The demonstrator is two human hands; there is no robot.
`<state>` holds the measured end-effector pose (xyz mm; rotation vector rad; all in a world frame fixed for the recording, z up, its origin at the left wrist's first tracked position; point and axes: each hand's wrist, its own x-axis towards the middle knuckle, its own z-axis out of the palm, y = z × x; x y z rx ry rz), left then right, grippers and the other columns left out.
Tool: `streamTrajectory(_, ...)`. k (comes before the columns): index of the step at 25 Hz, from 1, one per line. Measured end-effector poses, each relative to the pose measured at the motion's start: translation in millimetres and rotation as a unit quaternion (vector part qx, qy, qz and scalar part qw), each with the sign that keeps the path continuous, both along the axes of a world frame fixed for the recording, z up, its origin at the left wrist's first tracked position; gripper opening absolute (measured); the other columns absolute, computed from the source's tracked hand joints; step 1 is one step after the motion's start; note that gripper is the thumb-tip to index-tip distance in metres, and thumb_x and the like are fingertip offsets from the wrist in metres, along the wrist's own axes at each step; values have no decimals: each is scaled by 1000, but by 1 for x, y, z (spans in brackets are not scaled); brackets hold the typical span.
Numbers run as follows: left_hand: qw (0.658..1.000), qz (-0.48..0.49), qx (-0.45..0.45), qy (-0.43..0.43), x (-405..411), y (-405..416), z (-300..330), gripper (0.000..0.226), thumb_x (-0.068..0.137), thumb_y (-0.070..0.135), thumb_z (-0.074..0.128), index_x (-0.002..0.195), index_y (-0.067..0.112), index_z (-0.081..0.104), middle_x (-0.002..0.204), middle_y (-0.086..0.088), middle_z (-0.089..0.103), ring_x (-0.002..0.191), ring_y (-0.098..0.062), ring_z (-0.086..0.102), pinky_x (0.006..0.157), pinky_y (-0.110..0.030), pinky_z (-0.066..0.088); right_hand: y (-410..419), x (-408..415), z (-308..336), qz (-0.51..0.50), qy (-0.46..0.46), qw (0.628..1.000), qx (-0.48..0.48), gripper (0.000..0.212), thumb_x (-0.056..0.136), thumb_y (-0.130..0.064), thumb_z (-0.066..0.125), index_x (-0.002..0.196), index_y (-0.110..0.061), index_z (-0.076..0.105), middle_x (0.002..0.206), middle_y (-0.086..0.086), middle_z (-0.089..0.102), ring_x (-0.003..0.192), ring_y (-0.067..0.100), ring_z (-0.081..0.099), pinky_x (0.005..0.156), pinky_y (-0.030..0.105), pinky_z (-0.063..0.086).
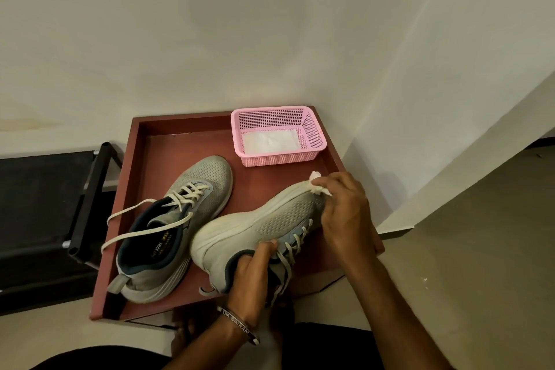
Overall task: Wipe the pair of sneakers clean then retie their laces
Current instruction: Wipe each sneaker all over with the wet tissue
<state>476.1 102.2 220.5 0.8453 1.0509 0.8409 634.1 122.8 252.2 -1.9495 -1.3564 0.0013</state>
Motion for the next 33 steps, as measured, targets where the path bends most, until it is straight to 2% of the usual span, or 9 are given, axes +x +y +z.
streamTrajectory(4,1000,-9,-1,17,3,-7,8,32,97,11,49,84,10,79,91,-7,77,91,-18,71,84,-32,54,1,18,1,-86,26,996,-15,26,84,5,67,106,-7,73,107,9,67,99,26,61,72,18,42)
streamTrajectory(7,999,-3,-25,23,3,-5,3,32,95,21,53,83,7,79,90,-21,74,91,-38,68,83,-47,53,2,-9,2,-35,-41,998,-9,28,82,3,69,109,-7,72,105,5,66,95,15,54,71,10,39)
streamTrajectory(9,999,8,-37,23,2,-4,1,33,92,27,55,86,3,77,86,-23,72,88,-45,65,79,-51,51,3,-18,1,16,-63,998,-1,28,82,2,69,108,-6,72,103,4,65,93,15,55,70,17,48)
streamTrajectory(16,998,27,-56,-3,4,-8,0,30,92,20,54,81,7,79,91,-18,75,96,-39,68,92,-51,50,0,7,0,-111,35,993,7,27,83,7,68,106,-7,74,105,8,68,97,24,62,71,20,45)
streamTrajectory(18,998,20,-60,-3,4,-6,0,30,86,29,58,87,8,79,95,-21,74,100,-42,67,94,-55,49,0,-7,2,-67,15,998,11,26,83,4,69,106,-7,74,104,6,68,94,20,61,69,15,44)
streamTrajectory(21,998,25,-59,-14,4,-5,-1,30,92,22,53,88,9,79,95,-20,75,100,-41,67,96,-58,49,-3,-12,1,8,-8,1000,15,25,83,2,69,105,-8,74,100,2,67,90,15,59,68,15,47)
streamTrajectory(25,997,23,-71,-23,4,-6,0,33,95,17,49,89,7,79,95,-16,76,100,-37,68,91,-48,50,-3,11,-1,-105,63,992,22,27,83,8,67,103,-8,74,103,6,68,95,23,63,69,14,41)
streamTrajectory(29,997,34,-70,-27,5,-4,0,29,92,19,52,94,4,77,99,-18,75,102,-38,67,100,-55,47,-4,-6,0,-14,39,999,19,22,84,4,66,101,-8,74,104,1,67,94,11,58,71,4,38)
streamTrajectory(33,996,30,-76,-27,4,-6,3,29,93,17,51,98,4,76,101,-15,76,105,-34,68,102,-52,47,-5,19,-3,-104,88,990,24,24,86,7,64,100,-9,74,102,5,68,93,22,64,69,10,39)
